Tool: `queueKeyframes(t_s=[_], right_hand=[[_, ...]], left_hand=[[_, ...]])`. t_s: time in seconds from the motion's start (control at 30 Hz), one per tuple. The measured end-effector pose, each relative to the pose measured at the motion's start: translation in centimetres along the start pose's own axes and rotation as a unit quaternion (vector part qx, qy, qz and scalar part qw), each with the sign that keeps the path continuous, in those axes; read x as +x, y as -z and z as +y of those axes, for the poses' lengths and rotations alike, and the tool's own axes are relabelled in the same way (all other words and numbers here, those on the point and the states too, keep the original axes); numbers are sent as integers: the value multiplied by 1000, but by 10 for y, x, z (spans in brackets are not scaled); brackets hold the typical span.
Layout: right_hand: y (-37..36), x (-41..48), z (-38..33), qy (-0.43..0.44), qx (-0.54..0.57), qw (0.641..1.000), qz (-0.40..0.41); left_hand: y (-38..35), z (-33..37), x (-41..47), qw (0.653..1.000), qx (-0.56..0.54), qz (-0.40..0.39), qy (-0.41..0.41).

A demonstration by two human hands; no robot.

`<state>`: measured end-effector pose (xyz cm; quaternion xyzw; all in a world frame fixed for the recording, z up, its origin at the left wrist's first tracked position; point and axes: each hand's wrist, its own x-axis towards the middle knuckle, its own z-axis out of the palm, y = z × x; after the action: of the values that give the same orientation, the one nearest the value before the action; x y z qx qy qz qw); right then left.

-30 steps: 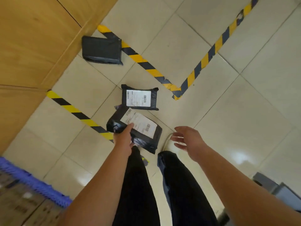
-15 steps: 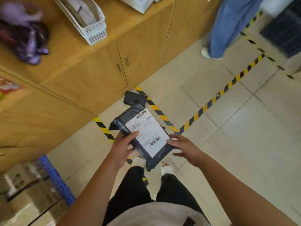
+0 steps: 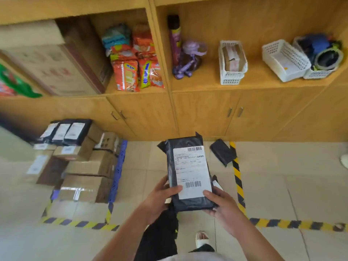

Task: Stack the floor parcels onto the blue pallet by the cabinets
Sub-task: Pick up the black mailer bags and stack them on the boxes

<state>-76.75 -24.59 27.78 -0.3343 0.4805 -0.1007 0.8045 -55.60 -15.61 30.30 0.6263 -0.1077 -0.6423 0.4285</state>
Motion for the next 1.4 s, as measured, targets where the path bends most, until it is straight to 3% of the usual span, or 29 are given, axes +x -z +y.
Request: queueKeyframes(t_s=[0.2,0.4,0.7,0.93,1.17,1.4], right_hand=[[-58,6,6,-70,-59,990,-108],[-144,24,5,-103,-132,967,-194],[-321,45,53,-101,-248,937,-226],[-440,56,86,-78,-258,939,-213],[-518,97,90,-106,-314,919,-214],[-632,172,104,-151,-305,910,-237]], left_hand=[[47,-35,-68,987,-103,125,-22],[124,-48,-120,973,-145,175,-49],[291,-78,-184,962,-189,186,-65],[398,-92,-226,960,-213,166,-72],[483,-86,-223,961,-227,153,-49],[601,-54,-218,952,-240,188,-6]])
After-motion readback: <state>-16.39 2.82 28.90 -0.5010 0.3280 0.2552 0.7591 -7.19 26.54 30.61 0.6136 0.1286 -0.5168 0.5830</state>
